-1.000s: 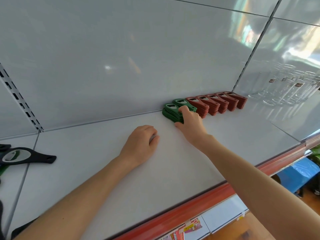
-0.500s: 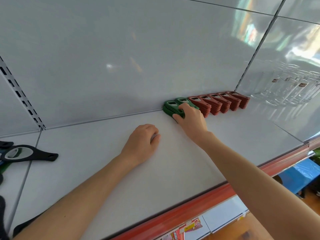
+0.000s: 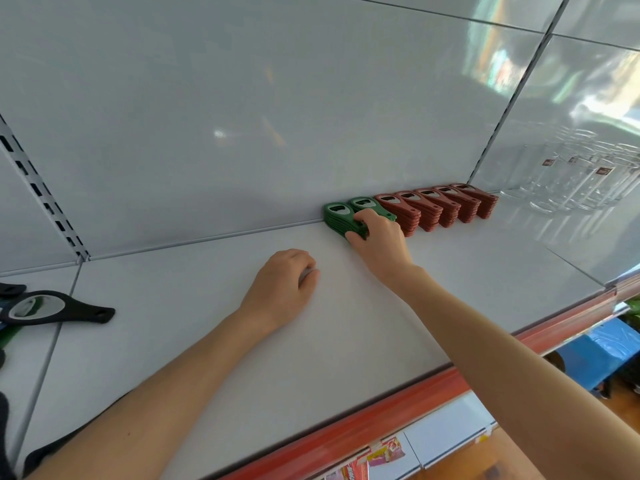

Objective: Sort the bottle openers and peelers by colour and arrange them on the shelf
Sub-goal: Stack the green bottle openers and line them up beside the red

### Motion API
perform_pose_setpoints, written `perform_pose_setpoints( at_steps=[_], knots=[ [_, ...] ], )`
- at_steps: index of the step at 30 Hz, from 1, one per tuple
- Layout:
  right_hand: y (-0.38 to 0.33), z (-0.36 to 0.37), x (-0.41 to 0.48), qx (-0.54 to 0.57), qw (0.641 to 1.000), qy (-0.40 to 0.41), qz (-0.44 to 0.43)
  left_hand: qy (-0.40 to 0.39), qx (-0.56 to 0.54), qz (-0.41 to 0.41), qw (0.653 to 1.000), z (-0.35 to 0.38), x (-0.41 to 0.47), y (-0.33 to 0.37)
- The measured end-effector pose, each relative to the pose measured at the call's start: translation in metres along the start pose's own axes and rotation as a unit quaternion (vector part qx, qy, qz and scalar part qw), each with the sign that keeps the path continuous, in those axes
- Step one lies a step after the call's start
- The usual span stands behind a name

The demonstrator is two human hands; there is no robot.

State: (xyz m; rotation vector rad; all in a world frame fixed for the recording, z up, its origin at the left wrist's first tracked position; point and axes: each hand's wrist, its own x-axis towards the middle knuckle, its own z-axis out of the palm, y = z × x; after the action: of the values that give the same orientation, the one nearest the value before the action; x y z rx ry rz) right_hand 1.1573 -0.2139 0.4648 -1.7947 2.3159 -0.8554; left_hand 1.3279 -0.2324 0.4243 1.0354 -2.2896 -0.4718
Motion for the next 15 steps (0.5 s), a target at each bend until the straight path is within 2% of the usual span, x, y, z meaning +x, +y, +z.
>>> perform_pose_setpoints(
  at_steps=[4,15],
  knots=[
    [-0.0007,0.003,0.0006,-0.018,0.999,-0.031,0.002,-0.001,0.0,-0.001,1.0,0.0001,0.0002,0.0004],
    [-0.0007,0.0032,0.0022,-0.056,0.998,-0.021,0.007,-0.005,-0.004,-0.009,1.0,-0.0018,-0.0005,0.0015]
  ],
)
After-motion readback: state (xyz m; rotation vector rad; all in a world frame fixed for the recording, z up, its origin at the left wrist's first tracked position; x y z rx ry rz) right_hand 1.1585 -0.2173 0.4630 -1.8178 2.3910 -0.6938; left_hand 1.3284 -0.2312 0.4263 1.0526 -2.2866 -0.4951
